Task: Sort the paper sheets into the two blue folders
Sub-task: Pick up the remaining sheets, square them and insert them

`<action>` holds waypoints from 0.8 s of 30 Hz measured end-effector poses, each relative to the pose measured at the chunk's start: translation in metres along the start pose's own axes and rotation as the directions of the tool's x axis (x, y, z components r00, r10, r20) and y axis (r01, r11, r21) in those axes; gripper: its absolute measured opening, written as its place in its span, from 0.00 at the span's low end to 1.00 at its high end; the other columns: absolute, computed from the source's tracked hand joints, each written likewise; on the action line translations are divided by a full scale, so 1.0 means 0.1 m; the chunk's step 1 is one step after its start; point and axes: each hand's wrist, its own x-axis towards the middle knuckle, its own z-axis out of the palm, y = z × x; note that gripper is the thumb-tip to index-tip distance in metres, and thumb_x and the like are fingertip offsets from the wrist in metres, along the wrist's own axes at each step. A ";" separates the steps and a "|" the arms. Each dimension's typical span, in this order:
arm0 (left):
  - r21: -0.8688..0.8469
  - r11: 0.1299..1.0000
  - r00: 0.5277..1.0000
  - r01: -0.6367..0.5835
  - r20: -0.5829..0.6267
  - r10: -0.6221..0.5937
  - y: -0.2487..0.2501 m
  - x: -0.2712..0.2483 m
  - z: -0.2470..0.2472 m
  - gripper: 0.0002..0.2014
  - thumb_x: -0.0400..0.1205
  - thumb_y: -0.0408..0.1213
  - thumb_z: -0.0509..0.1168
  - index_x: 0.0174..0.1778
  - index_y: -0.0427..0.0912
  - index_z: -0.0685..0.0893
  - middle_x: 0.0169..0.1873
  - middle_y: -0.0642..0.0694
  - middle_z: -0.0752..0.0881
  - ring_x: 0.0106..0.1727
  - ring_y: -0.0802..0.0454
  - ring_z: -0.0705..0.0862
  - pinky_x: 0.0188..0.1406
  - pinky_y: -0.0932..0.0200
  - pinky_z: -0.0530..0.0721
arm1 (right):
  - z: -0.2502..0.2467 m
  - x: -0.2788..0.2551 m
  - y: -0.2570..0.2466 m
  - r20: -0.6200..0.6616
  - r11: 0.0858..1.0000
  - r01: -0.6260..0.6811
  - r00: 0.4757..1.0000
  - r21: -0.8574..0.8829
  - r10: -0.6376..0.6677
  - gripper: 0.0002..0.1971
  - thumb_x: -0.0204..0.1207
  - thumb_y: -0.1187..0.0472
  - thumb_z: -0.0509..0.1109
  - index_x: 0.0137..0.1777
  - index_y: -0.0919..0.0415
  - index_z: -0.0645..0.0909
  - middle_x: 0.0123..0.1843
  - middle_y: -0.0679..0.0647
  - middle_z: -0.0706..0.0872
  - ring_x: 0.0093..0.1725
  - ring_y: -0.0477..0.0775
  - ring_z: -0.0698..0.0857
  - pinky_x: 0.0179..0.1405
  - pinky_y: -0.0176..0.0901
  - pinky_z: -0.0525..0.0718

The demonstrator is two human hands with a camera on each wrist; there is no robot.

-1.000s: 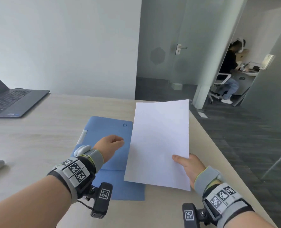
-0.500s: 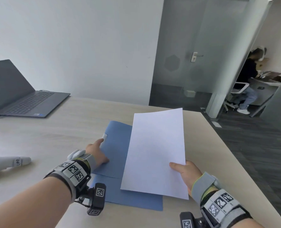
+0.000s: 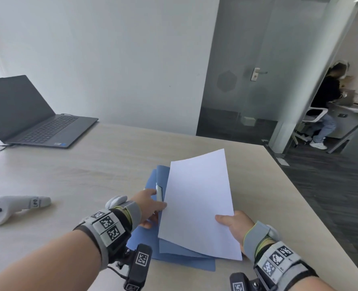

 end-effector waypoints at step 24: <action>-0.603 0.798 0.969 -0.018 -0.207 -0.135 -0.20 0.27 -0.57 0.18 0.88 0.29 0.62 0.74 0.42 0.78 0.40 0.42 0.86 0.37 0.47 0.85 0.33 0.53 0.81 | -0.05 0.08 0.05 -0.012 0.999 -0.026 1.000 -0.038 0.026 0.15 0.71 0.57 0.78 0.55 0.65 0.89 0.51 0.63 0.93 0.50 0.67 0.92 0.59 0.66 0.87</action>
